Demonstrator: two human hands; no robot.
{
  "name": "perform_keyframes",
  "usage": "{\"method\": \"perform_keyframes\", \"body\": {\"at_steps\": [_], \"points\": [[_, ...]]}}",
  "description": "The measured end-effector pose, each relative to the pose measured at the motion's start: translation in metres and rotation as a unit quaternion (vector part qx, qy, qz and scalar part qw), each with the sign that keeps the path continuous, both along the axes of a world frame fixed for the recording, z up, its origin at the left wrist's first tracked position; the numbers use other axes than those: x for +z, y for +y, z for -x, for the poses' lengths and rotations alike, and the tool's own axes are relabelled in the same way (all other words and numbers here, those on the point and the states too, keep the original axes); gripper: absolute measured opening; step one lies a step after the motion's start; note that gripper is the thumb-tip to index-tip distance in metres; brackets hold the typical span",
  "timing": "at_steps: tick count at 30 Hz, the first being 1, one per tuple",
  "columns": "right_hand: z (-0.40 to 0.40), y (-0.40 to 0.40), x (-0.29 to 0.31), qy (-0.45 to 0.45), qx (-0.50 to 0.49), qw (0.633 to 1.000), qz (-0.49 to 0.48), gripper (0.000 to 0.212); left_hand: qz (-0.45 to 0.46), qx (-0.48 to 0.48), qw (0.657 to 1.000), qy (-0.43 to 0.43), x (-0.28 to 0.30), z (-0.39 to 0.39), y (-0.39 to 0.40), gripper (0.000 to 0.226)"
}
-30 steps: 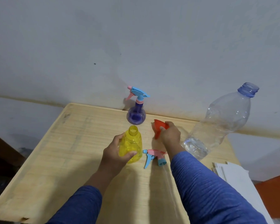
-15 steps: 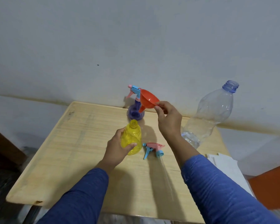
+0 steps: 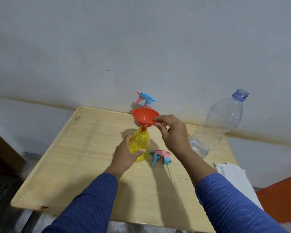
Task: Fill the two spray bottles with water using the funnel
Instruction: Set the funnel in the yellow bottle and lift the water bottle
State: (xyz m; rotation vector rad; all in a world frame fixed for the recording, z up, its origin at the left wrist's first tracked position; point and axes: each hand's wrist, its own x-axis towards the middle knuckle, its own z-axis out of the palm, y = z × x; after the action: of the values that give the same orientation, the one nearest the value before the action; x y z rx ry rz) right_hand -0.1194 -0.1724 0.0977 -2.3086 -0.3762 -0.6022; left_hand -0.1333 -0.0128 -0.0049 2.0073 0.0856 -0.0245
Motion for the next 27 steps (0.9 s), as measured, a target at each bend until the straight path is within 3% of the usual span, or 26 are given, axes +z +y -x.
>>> {"method": "perform_keyframes", "body": {"at_steps": [5,8,11,15,18,21,27], "points": [[0.001,-0.002,-0.011,-0.001,0.024,1.0,0.02,0.022,-0.004,-0.001,1.0,0.005,0.001,0.001,0.0,0.066],[0.009,-0.006,-0.01,-0.016,0.021,1.0,0.011,0.04,-0.007,0.001,1.0,0.009,0.002,0.001,0.001,0.068],[0.021,-0.015,-0.003,-0.078,-0.108,0.989,-0.065,0.054,-0.008,0.002,1.0,0.013,0.003,0.002,0.0,0.069],[0.039,-0.034,-0.005,-0.139,-0.317,0.916,-0.204,0.07,-0.004,0.005,1.0,0.019,0.002,0.002,0.0,0.072],[0.042,-0.054,-0.022,-0.088,-0.406,0.863,-0.286,0.09,-0.002,0.002,1.0,0.02,0.003,0.002,-0.002,0.073],[0.038,-0.069,-0.033,0.003,-0.425,0.839,-0.34,0.098,-0.001,0.006,1.0,0.019,0.002,0.002,-0.002,0.073],[0.02,-0.091,-0.04,0.065,-0.349,0.872,-0.338,0.094,-0.023,0.002,1.0,0.012,0.005,0.001,-0.005,0.072]]}}
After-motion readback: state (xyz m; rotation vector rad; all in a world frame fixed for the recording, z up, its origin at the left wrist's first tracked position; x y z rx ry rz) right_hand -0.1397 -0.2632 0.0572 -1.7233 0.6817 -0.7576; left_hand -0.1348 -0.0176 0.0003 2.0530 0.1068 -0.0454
